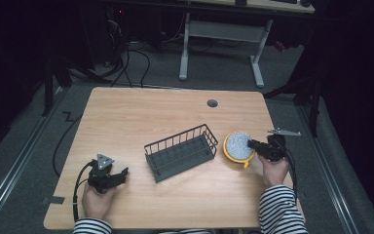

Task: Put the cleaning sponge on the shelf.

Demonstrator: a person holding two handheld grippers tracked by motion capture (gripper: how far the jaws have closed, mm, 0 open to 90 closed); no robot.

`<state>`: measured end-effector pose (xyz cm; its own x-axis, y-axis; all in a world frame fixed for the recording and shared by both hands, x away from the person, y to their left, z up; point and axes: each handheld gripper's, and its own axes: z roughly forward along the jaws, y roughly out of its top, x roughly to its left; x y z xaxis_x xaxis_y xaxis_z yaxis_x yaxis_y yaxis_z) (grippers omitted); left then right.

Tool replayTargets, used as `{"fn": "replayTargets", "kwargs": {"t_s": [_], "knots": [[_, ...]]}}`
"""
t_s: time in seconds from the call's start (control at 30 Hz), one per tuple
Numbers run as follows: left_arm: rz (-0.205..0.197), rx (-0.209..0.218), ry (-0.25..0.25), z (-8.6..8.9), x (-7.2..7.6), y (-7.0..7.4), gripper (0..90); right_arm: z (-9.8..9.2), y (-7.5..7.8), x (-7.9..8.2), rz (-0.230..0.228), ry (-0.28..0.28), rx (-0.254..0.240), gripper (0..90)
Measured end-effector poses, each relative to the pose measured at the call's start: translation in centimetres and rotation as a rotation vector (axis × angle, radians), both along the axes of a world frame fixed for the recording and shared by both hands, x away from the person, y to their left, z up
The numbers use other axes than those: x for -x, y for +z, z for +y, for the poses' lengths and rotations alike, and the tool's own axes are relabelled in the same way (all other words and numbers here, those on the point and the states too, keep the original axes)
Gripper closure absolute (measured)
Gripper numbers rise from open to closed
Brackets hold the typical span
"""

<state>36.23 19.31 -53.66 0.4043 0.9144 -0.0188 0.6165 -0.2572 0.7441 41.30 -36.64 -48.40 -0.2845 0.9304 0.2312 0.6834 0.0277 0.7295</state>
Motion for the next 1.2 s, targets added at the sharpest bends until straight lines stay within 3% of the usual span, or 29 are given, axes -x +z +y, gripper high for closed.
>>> {"fn": "replayTargets", "kwargs": {"t_s": [0.4,0.53,1.0,1.03,1.2], "knots": [[0.000,0.000,0.000,0.0,0.0,0.0,30.5,0.4,2.5,0.7,-0.046,0.039,0.030,79.2],[0.000,0.000,0.000,0.0,0.0,0.0,30.5,0.6,3.8,1.1,-0.083,0.052,0.034,79.2],[-0.001,0.000,-0.001,0.0,0.0,0.0,30.0,1.1,6.7,1.0,-0.143,0.078,0.020,79.1],[-0.002,-0.001,-0.001,0.0,0.0,0.0,29.9,1.3,7.1,0.9,-0.148,0.089,-0.002,79.1],[-0.002,-0.001,-0.001,0.0,0.0,0.0,29.9,2.0,8.0,0.6,-0.163,0.120,0.004,79.1]]}}
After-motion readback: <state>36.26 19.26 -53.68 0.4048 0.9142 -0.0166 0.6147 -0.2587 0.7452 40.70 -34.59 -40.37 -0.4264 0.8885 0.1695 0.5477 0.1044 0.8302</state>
